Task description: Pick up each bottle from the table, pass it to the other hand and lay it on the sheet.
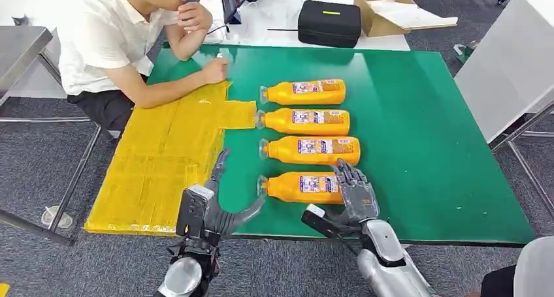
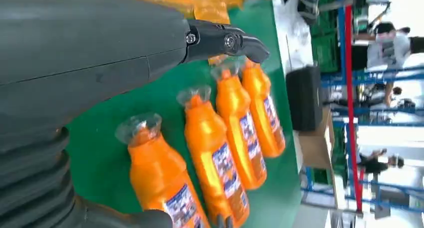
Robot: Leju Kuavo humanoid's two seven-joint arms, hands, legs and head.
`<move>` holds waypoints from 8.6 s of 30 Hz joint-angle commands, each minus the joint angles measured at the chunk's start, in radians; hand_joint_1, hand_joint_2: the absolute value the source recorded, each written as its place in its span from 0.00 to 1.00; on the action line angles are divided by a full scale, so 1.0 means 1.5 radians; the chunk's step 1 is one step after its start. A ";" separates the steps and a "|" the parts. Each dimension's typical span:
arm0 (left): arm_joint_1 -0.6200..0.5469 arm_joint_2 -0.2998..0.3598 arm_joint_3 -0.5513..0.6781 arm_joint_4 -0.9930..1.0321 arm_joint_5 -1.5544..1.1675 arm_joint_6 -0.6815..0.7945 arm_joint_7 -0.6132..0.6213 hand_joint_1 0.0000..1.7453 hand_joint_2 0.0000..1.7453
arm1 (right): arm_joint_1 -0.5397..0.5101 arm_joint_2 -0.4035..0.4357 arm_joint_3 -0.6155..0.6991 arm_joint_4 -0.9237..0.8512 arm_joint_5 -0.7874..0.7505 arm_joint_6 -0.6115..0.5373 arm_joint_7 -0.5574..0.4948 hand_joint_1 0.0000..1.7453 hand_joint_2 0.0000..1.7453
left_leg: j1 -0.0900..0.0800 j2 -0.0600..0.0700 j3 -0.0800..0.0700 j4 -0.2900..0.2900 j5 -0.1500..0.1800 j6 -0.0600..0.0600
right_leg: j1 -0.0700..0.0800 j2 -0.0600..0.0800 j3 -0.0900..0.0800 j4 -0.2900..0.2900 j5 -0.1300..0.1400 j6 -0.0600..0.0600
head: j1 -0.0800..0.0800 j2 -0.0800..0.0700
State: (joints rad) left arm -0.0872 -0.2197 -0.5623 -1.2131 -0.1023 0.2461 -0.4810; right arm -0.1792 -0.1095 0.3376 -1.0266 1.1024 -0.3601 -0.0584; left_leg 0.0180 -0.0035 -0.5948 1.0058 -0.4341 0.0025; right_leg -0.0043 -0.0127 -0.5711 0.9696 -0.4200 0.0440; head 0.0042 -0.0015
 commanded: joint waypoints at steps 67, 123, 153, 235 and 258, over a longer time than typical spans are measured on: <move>0.028 0.017 0.043 0.049 0.448 -0.193 -0.065 0.00 1.00 | 0.064 0.103 -0.090 -0.139 -0.527 0.062 -0.366 1.00 1.00 | -0.003 0.009 0.000 0.000 -0.001 0.004 | -0.002 0.010 -0.002 0.000 0.004 0.000 | 0.000 0.000; -0.059 -0.054 0.134 0.105 0.252 -0.389 -0.145 0.00 1.00 | -0.031 0.110 0.200 -0.086 -0.510 0.255 -0.334 1.00 1.00 | -0.003 0.006 -0.002 0.001 0.001 0.004 | -0.002 0.007 -0.003 0.001 0.003 0.000 | 0.000 0.000; -0.084 -0.014 0.052 0.219 0.118 -0.273 -0.145 1.00 1.00 | -0.020 0.097 0.183 -0.109 -0.463 0.204 -0.308 0.88 1.00 | -0.003 0.006 -0.001 -0.001 0.001 0.004 | -0.002 0.007 -0.002 -0.001 0.004 0.001 | 0.000 0.000; -0.350 0.143 -0.012 0.569 -0.517 -0.151 0.123 1.00 1.00 | 0.045 0.127 0.086 -0.118 -0.460 0.004 -0.427 0.00 1.00 | -0.002 0.007 0.000 -0.001 0.004 0.002 | -0.002 0.010 -0.003 0.001 0.006 0.001 | 0.000 0.000; -0.321 0.129 0.055 0.573 -0.438 -0.199 0.119 0.00 1.00 | 0.033 0.127 0.099 -0.088 -0.486 0.014 -0.427 0.00 1.00 | -0.003 0.005 0.002 -0.001 0.006 0.001 | -0.003 0.008 -0.002 0.003 0.007 0.000 | 0.000 0.000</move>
State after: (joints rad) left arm -0.6100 -0.0336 -0.5077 -0.4349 -0.7641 -0.0259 -0.3101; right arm -0.0887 0.0896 0.4711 -1.2337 0.3807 -0.3403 -0.6962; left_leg 0.0140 0.0017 -0.5943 1.0053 -0.4258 0.0032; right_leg -0.0080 -0.0038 -0.5742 0.9744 -0.4107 0.0444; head 0.0042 -0.0015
